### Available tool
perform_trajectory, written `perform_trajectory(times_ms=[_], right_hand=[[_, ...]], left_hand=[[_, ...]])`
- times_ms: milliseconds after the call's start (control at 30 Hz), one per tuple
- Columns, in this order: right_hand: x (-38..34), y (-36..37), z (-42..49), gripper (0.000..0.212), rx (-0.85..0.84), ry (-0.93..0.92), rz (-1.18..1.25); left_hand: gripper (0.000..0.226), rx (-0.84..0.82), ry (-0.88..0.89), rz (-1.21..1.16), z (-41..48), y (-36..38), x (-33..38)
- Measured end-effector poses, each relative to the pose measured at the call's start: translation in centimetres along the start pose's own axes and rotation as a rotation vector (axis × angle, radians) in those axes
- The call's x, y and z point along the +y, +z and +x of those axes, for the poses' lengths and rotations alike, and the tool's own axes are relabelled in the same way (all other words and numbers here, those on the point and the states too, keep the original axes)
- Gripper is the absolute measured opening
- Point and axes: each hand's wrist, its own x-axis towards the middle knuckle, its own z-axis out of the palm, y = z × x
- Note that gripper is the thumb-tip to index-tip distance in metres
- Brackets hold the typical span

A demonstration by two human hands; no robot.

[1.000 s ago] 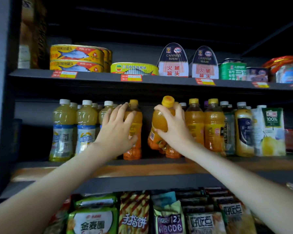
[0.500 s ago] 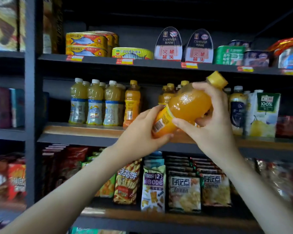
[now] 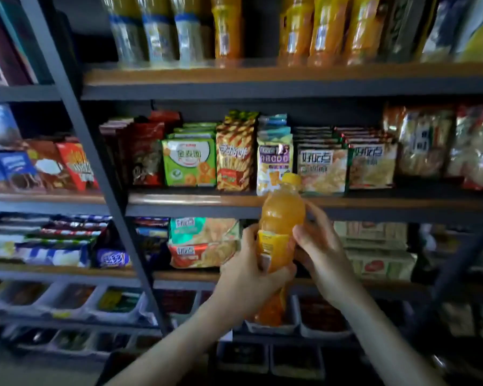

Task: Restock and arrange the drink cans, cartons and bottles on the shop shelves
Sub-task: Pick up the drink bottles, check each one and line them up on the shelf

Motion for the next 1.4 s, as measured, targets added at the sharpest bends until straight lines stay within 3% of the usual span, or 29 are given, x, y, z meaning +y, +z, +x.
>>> perform_trajectory(times_ms=[167,367,500,700,800,867,967,1033,1100,1233,1400], right_hand=[[5.4,1.0,-2.7,0.039,-0.004,0.294,0.02],[7.4,2.4,-4.2,0.024,-0.041,0.375,-0.038],[7.8,3.0,-4.2,0.025,-0.063,0.384,0.008],[8.6,3.5,-5.1,0.045,-0.201,0.476,0.024],[9.0,4.3,-5.6,0.048,-0.308,0.542,-0.016],[9.5,5.1,-5.9,0.046,-0.325,0.604,-0.009],[10.8,6.2,-6.3,0.056,-0.289,0.702,0.027],[12.0,7.0,-6.6,0.055,-0.295,0.725,0.001],[13.1,7.7,-7.0,0.053,-0.308,0.725,-0.006],[15.2,8.4,-7.8,0.043,-0.356,0.725,0.079],[18.9,9.7,-7.7,0.066,-0.433,0.852,0.151]], left_hand=[[0.066,0.12,-0.059,0.265,-3.6,0.2,-3.8],[0.073,0.145,-0.033,0.345,-4.9,-1.4,-5.6],[0.067,0.068,-0.097,0.147,-5.8,-1.8,-6.9],[0.06,-0.064,-0.418,-0.568,-6.8,-3.2,-8.7],[0.067,-0.106,-0.517,-0.748,-7.4,-3.8,-9.7],[0.068,-0.107,-0.5,-0.685,-7.9,-3.9,-10.0],[0.061,-0.026,-0.355,-0.131,-9.0,-3.0,-10.1],[0.054,0.142,-0.322,0.253,-10.1,-2.1,-10.4],[0.057,0.253,-0.352,0.395,-11.1,-1.6,-10.8],[0.065,0.263,-0.317,0.507,-13.2,-2.4,-13.0],[0.044,0.2,-0.466,0.072,-16.2,-5.3,-15.4]])
